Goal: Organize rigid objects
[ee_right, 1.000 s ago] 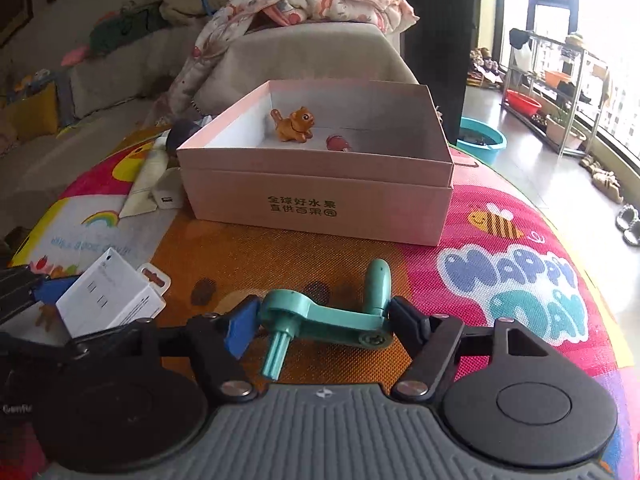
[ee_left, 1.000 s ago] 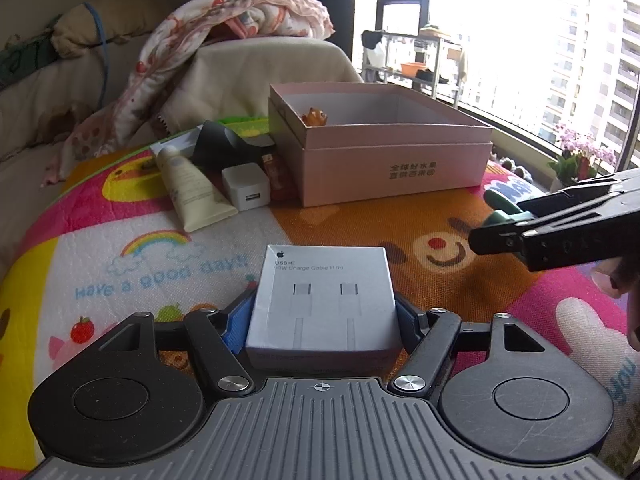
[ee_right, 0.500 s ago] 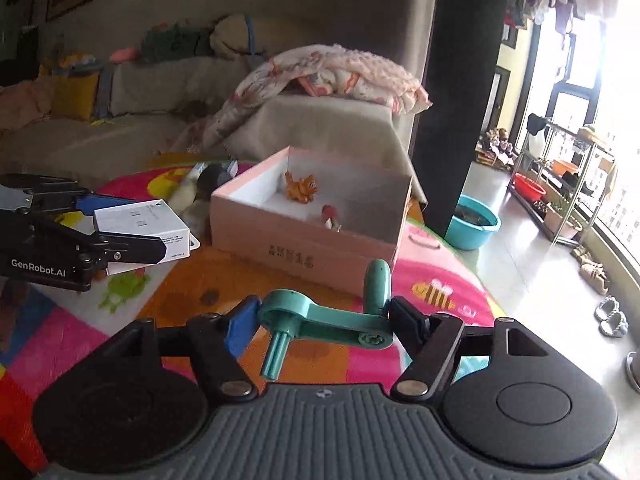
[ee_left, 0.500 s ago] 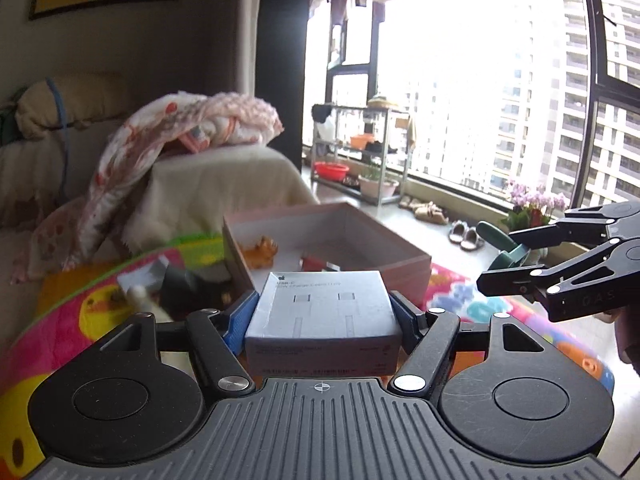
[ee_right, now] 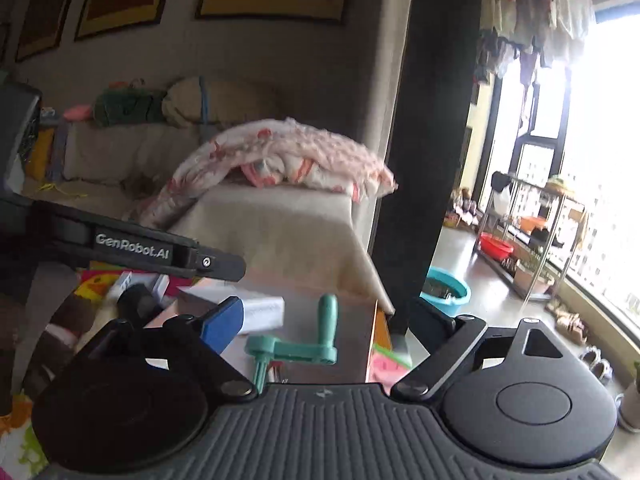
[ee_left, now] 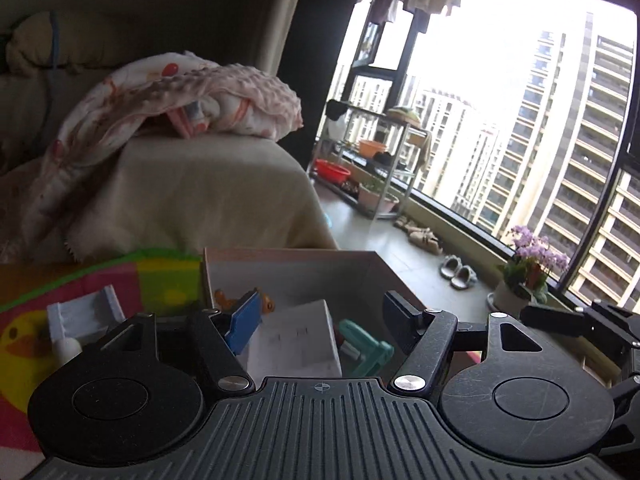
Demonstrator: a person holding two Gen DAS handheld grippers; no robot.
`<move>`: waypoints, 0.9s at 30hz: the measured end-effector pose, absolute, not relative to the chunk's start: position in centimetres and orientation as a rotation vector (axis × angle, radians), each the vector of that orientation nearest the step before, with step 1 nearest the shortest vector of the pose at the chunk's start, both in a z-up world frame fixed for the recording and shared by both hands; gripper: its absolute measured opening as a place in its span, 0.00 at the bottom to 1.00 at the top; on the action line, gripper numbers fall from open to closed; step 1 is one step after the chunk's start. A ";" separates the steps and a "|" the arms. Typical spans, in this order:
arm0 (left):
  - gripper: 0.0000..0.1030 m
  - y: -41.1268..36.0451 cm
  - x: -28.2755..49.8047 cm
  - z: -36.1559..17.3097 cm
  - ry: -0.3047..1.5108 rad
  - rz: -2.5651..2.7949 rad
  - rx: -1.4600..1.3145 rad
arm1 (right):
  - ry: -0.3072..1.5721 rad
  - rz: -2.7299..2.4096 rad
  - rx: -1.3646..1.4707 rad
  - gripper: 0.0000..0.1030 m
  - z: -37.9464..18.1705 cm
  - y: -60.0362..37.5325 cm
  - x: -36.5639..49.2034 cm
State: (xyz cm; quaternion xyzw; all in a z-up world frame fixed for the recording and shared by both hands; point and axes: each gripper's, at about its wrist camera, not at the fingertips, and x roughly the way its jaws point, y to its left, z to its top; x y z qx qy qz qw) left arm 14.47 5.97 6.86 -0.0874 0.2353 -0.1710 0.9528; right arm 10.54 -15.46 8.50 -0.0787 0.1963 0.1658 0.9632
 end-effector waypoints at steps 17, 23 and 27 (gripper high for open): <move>0.70 20.4 7.9 3.0 0.521 0.068 -0.413 | 0.583 0.433 -0.088 0.87 1.1 -11.8 3.1; 0.70 18.3 8.8 2.0 0.545 0.029 -0.406 | 0.586 0.433 -0.129 0.87 0.6 -11.3 2.7; 0.70 17.6 9.1 2.2 0.507 0.005 -0.396 | 0.608 0.428 -0.128 0.87 0.5 -11.3 3.0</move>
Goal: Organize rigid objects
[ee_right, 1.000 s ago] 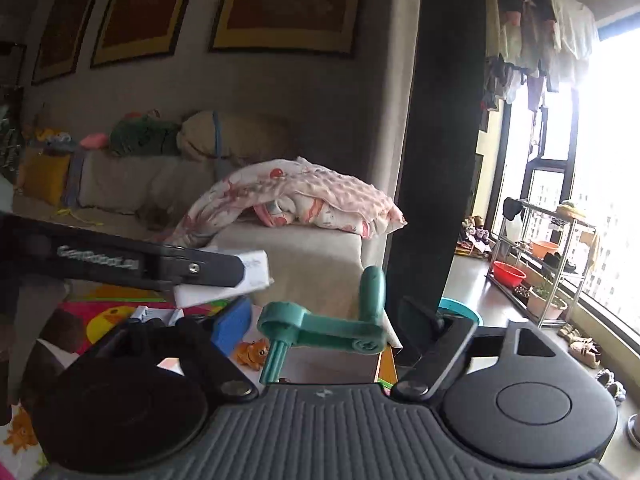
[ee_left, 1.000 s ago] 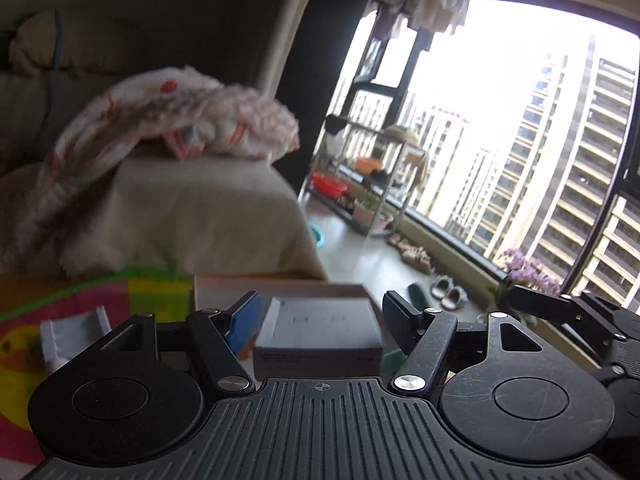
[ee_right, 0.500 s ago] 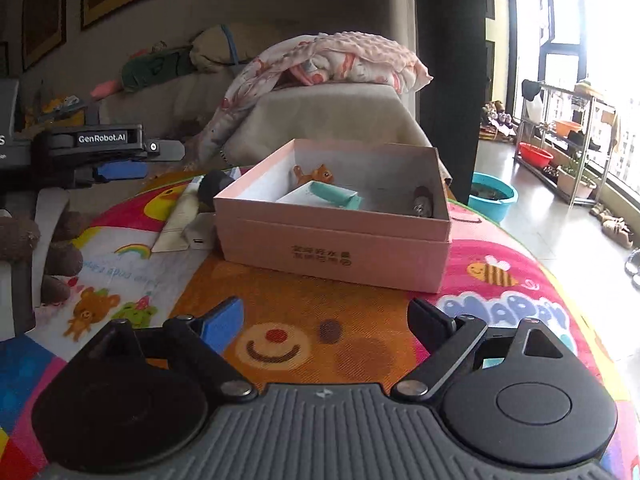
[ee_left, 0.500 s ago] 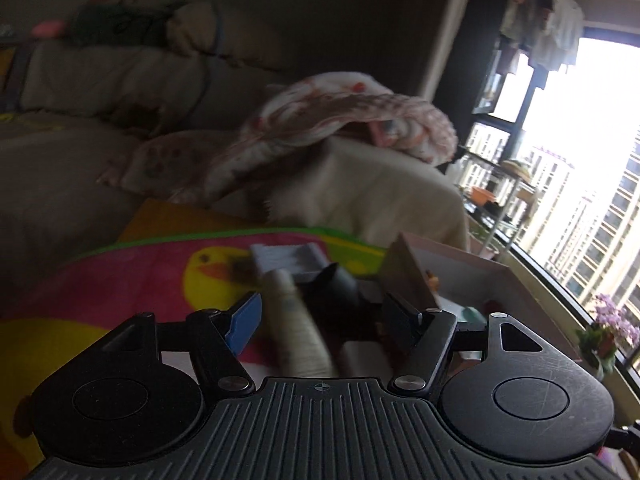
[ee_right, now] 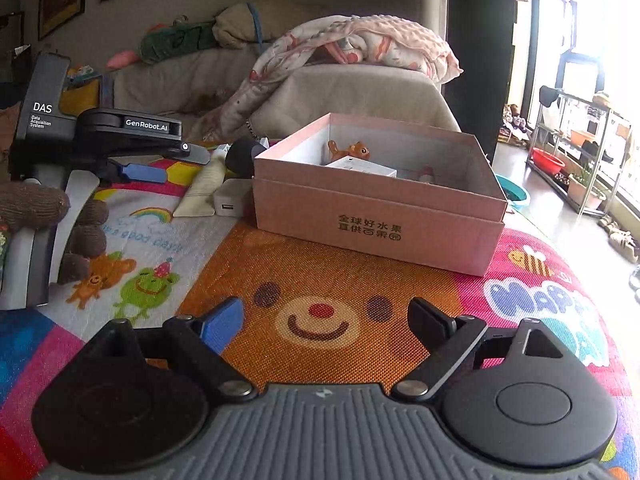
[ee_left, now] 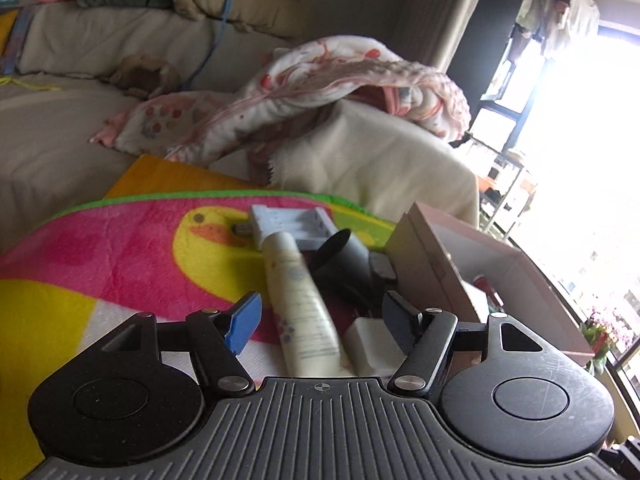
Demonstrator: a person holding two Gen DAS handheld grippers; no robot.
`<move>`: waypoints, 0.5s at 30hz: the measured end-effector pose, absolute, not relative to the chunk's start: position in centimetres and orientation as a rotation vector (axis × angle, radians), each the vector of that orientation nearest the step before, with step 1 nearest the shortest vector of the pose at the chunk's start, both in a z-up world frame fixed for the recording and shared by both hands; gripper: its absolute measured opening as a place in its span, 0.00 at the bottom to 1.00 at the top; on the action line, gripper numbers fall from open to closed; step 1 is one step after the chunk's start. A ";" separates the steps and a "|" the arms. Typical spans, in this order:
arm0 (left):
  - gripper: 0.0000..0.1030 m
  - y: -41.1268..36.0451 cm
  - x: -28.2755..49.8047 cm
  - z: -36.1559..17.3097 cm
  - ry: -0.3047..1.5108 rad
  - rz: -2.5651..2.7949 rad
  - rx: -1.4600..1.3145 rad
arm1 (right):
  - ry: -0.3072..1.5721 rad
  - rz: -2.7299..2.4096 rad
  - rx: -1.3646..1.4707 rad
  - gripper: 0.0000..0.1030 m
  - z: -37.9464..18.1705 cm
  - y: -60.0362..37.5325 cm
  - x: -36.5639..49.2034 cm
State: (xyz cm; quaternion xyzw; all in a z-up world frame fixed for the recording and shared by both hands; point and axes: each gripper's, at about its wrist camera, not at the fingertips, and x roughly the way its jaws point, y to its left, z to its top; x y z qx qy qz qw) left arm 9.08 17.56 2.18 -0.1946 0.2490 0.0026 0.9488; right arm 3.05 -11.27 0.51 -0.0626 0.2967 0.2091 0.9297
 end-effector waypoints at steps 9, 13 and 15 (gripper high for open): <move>0.70 19.1 17.3 5.1 0.483 -0.042 -0.345 | 0.650 0.423 -0.120 0.88 0.1 -11.2 3.6; 0.69 20.2 24.0 3.8 0.628 0.009 -0.359 | 0.665 0.418 -0.107 0.88 0.0 -11.4 3.8; 0.64 19.8 26.3 2.4 0.705 0.010 -0.351 | 0.662 0.416 -0.097 0.88 0.0 -11.5 3.9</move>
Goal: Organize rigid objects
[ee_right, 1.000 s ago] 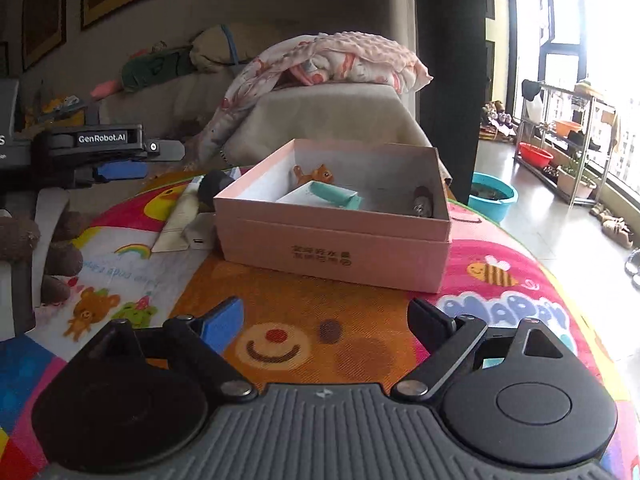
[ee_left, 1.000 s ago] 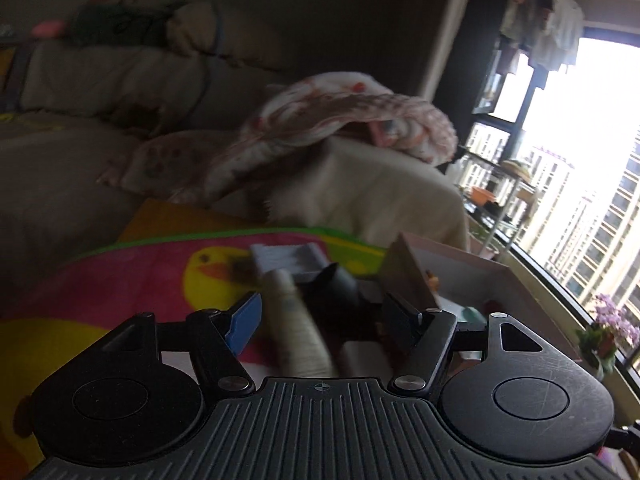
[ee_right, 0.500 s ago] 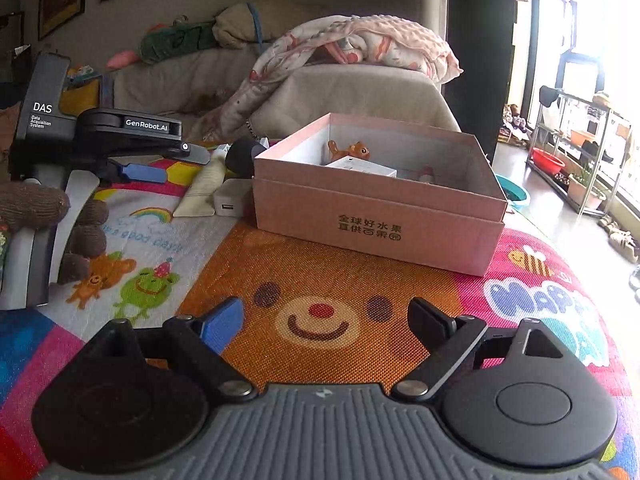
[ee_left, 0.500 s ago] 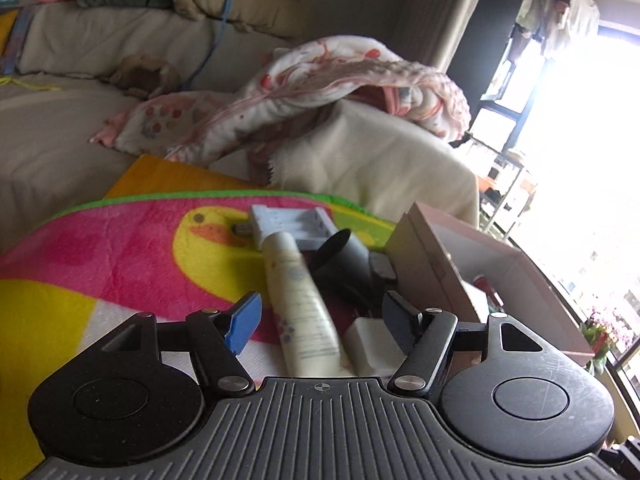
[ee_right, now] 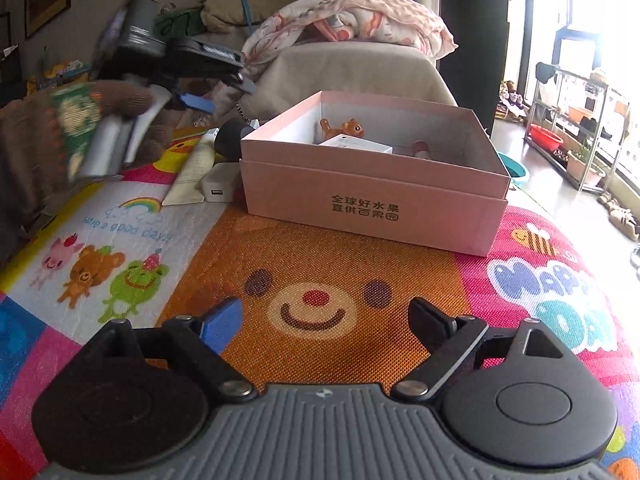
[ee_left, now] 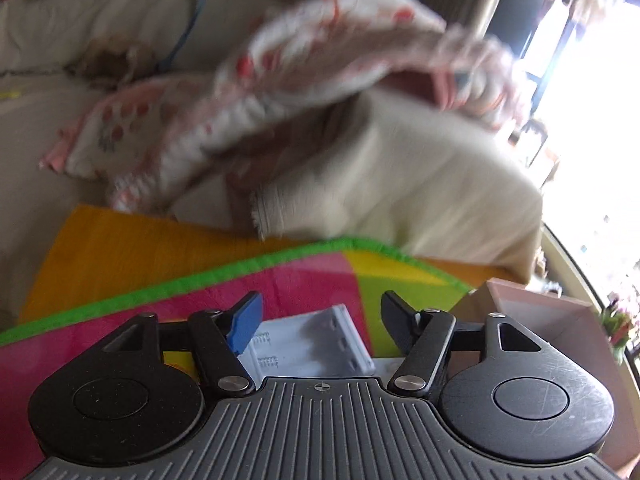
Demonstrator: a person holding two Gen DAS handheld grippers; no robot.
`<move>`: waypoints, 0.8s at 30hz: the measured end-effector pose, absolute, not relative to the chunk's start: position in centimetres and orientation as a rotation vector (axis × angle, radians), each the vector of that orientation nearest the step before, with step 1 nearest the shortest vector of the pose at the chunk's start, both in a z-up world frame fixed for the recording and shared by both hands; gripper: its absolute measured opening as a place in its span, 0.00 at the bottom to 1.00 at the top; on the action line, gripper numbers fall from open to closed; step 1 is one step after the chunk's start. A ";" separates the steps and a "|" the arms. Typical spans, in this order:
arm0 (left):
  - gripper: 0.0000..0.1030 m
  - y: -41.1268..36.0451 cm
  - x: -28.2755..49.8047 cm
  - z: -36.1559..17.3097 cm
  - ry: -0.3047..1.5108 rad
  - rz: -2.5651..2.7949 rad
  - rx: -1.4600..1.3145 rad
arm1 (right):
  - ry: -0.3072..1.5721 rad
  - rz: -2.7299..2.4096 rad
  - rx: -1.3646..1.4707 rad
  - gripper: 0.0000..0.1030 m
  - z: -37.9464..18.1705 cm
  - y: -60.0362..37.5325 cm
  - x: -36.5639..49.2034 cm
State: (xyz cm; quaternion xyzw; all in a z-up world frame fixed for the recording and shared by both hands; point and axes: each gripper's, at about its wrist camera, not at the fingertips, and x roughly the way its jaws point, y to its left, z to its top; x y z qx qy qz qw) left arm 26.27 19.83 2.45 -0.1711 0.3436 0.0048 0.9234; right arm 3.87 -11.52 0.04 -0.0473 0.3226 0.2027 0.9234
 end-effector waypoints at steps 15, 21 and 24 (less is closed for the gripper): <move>0.43 16.6 19.5 1.4 0.775 -0.240 -0.110 | 0.704 0.419 -0.053 0.88 -0.2 -11.9 4.7; 0.40 15.7 12.3 1.8 0.795 -0.326 -0.177 | 0.694 0.418 -0.047 0.88 -0.1 -12.0 4.6; 0.40 15.0 9.4 1.9 0.823 -0.386 -0.226 | 0.684 0.407 -0.046 0.88 0.0 -12.1 4.5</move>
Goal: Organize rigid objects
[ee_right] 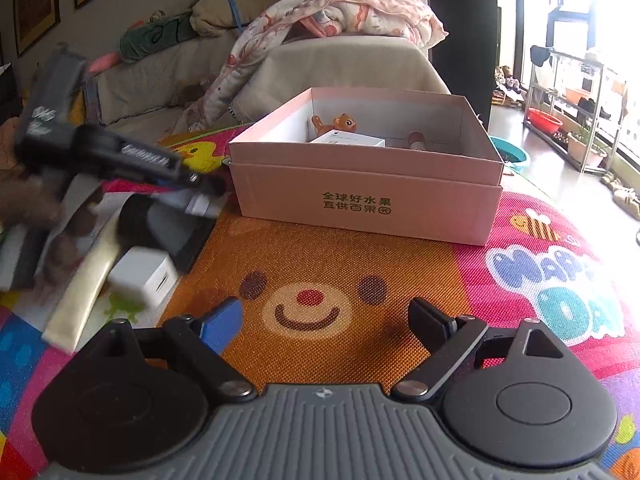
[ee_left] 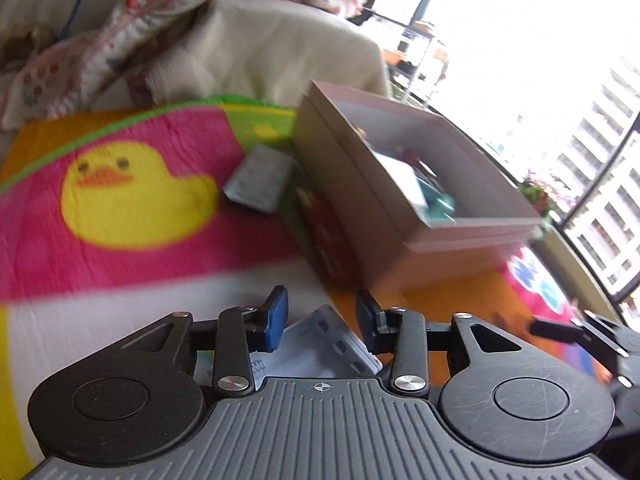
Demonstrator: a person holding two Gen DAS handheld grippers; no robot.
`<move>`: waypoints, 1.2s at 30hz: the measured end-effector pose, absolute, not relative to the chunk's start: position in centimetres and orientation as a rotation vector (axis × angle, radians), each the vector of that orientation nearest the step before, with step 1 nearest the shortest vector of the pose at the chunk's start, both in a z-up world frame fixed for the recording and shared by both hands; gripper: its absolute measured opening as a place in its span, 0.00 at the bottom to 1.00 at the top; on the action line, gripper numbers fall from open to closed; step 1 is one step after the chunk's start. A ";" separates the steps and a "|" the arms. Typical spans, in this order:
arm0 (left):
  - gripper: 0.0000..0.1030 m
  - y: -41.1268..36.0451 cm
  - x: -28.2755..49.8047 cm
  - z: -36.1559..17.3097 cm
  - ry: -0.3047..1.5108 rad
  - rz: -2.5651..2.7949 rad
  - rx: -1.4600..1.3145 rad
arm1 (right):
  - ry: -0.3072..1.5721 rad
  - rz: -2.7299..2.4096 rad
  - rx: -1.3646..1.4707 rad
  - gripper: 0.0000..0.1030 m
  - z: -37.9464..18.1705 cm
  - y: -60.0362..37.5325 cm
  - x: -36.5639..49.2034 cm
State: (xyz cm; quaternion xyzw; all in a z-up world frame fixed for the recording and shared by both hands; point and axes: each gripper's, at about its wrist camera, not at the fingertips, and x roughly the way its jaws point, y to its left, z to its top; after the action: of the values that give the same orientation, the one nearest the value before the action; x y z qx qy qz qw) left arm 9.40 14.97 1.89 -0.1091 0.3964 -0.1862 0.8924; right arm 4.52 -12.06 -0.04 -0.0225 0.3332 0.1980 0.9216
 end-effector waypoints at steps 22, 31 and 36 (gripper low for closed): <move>0.40 16.8 19.3 5.5 0.692 -0.232 -0.256 | 0.658 0.344 -0.097 0.88 0.1 -11.5 3.9; 0.31 14.3 28.8 1.7 0.775 -0.192 -0.034 | 0.676 0.375 -0.062 0.88 0.0 -12.0 4.3; 0.31 13.5 25.1 1.5 0.766 -0.341 0.070 | 0.711 0.400 -0.031 0.88 -0.2 -12.3 4.9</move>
State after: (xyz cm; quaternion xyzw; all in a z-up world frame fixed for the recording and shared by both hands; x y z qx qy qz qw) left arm 25.14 13.47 1.49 0.0339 0.3718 -0.1657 0.9128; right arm 4.89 -12.31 -0.20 -0.0149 0.3457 0.1946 0.9178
